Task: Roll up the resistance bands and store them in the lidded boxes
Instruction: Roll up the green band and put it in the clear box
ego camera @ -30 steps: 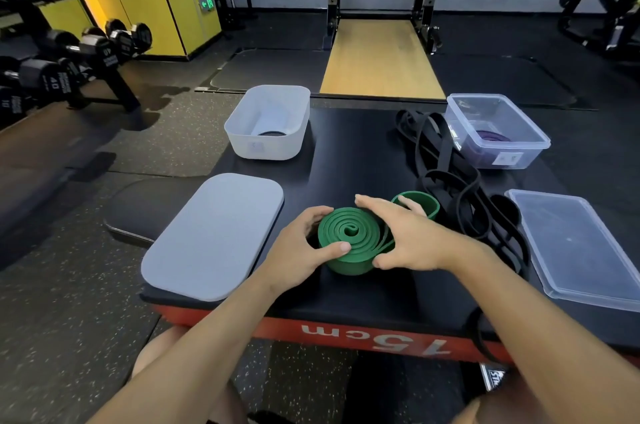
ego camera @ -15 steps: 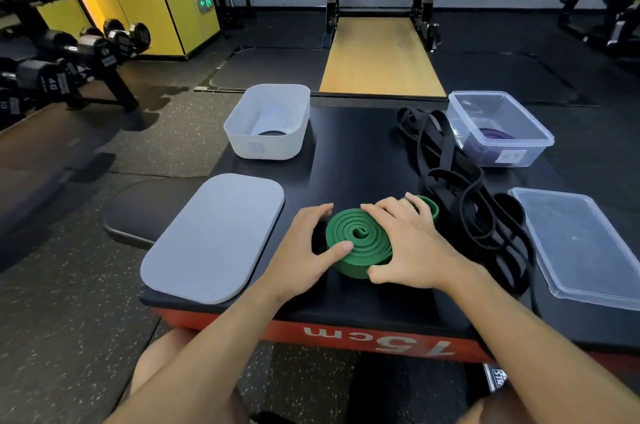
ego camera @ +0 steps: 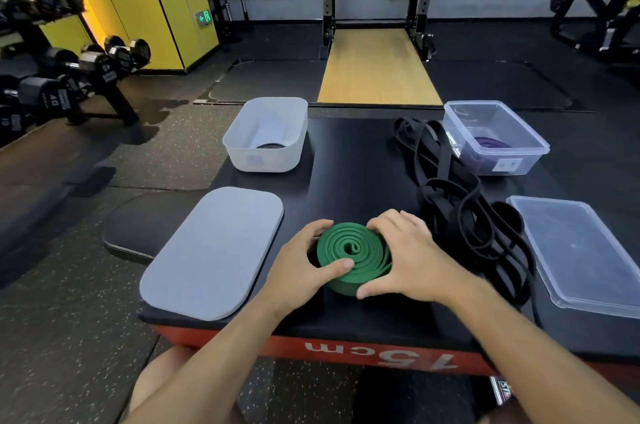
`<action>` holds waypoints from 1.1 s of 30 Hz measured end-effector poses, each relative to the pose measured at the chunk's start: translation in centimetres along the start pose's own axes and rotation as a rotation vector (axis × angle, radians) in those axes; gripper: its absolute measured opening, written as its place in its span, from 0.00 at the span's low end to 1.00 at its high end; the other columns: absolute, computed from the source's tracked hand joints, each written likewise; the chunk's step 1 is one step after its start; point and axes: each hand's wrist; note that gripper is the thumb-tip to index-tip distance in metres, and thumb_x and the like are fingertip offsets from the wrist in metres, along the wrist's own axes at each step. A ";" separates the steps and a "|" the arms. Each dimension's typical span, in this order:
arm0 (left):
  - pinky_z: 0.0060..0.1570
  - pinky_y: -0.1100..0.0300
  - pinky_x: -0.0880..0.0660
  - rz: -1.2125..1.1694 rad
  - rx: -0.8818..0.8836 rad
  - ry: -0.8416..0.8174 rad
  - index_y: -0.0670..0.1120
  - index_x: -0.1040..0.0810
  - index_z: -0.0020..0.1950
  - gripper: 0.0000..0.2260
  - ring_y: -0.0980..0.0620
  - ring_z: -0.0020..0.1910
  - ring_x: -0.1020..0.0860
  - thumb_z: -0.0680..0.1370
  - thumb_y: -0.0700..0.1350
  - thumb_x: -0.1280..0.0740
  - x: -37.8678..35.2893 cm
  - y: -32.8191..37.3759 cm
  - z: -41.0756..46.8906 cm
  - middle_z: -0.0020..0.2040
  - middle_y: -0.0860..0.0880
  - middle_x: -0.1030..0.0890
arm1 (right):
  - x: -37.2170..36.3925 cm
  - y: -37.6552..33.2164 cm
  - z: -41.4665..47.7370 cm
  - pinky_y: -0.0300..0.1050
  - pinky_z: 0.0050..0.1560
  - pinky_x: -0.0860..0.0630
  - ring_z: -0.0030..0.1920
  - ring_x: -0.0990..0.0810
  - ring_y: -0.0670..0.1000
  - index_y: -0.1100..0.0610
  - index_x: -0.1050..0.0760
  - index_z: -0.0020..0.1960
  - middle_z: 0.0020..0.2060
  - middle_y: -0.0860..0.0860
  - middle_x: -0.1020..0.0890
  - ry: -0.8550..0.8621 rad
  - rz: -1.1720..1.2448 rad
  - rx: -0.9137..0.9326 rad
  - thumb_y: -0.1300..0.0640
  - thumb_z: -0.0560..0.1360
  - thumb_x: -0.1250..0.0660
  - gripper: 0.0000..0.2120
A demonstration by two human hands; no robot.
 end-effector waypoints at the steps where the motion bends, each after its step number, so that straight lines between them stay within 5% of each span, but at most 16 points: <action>1: 0.73 0.51 0.28 -0.004 -0.001 0.003 0.61 0.27 0.71 0.32 0.62 0.68 0.24 0.69 0.62 0.21 0.0 0.0 0.0 0.66 0.63 0.20 | 0.6 0.7 0.1 0.51 0.81 0.51 0.66 0.34 0.40 0.47 0.33 0.72 0.60 0.36 0.32 -0.044 0.034 0.022 0.22 0.58 0.28 0.51; 5: 0.72 0.50 0.27 -0.003 -0.007 -0.001 0.60 0.25 0.70 0.31 0.62 0.68 0.24 0.70 0.61 0.21 0.1 0.1 0.1 0.65 0.63 0.19 | 1.3 2.7 0.0 0.50 0.81 0.58 0.72 0.35 0.38 0.41 0.35 0.76 0.66 0.34 0.30 -0.133 0.086 0.041 0.39 0.66 0.27 0.41; 9: 0.71 0.52 0.27 0.033 -0.008 0.004 0.60 0.27 0.72 0.31 0.64 0.68 0.25 0.71 0.63 0.23 0.1 0.3 -0.3 0.66 0.64 0.21 | 1.4 2.9 -0.1 0.52 0.78 0.44 0.74 0.37 0.44 0.40 0.29 0.73 0.71 0.37 0.32 -0.051 0.065 -0.016 0.51 0.68 0.29 0.33; 12: 0.71 0.55 0.28 0.057 -0.002 0.000 0.62 0.27 0.72 0.30 0.65 0.67 0.26 0.72 0.62 0.23 0.2 0.3 -0.3 0.65 0.66 0.21 | 1.1 2.4 -0.2 0.54 0.75 0.39 0.74 0.39 0.45 0.40 0.26 0.71 0.73 0.39 0.35 0.049 0.058 -0.112 0.51 0.69 0.26 0.31; 17: 0.70 0.56 0.28 0.036 0.016 0.000 0.63 0.26 0.70 0.30 0.66 0.66 0.25 0.69 0.63 0.24 0.2 0.4 -0.2 0.63 0.69 0.21 | 1.8 1.2 -1.2 0.54 0.62 0.24 0.67 0.30 0.52 0.46 0.37 0.77 0.65 0.46 0.30 0.223 -0.099 -0.379 0.40 0.65 0.20 0.46; 20: 0.68 0.59 0.28 0.045 0.010 0.006 0.64 0.26 0.69 0.29 0.67 0.65 0.25 0.70 0.62 0.23 0.2 0.5 -0.3 0.62 0.71 0.21 | 1.2 1.0 -1.7 0.51 0.53 0.21 0.51 0.19 0.49 0.49 0.30 0.66 0.50 0.43 0.19 0.152 0.088 -0.514 0.41 0.67 0.19 0.34; 23: 0.67 0.61 0.29 0.044 0.004 0.001 0.65 0.26 0.68 0.28 0.68 0.64 0.25 0.70 0.63 0.23 0.2 0.6 -0.3 0.61 0.71 0.21 | 0.0 0.4 -1.1 0.47 0.55 0.19 0.46 0.17 0.44 0.50 0.24 0.63 0.46 0.42 0.17 0.131 0.351 -0.509 0.57 0.71 0.23 0.22; 27: 0.68 0.59 0.28 0.026 0.004 0.004 0.65 0.26 0.67 0.29 0.67 0.65 0.24 0.68 0.64 0.24 0.3 0.7 -0.3 0.61 0.70 0.21 | -0.2 -0.2 0.1 0.41 0.59 0.20 0.49 0.17 0.41 0.50 0.22 0.68 0.50 0.43 0.16 0.112 0.434 -0.441 0.67 0.73 0.30 0.26; 30: 0.69 0.58 0.27 0.030 0.004 -0.005 0.64 0.25 0.68 0.29 0.66 0.65 0.24 0.68 0.64 0.24 0.4 0.7 -0.2 0.62 0.69 0.20 | 0.4 -0.7 0.2 0.27 0.51 0.25 0.47 0.18 0.35 0.44 0.21 0.63 0.46 0.39 0.16 0.044 0.476 -0.353 0.73 0.75 0.36 0.28; 33: 0.70 0.55 0.27 0.032 0.002 -0.009 0.62 0.25 0.70 0.31 0.66 0.65 0.24 0.68 0.64 0.24 0.3 0.6 -0.2 0.62 0.68 0.20 | 1.0 -0.8 0.1 0.34 0.56 0.22 0.51 0.17 0.35 0.39 0.22 0.61 0.48 0.39 0.14 -0.041 0.528 -0.310 0.73 0.74 0.38 0.30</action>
Point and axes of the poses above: each hand's wrist, its own z-axis towards the middle knuckle, its own x-axis out of the back of the hand, y = z × x
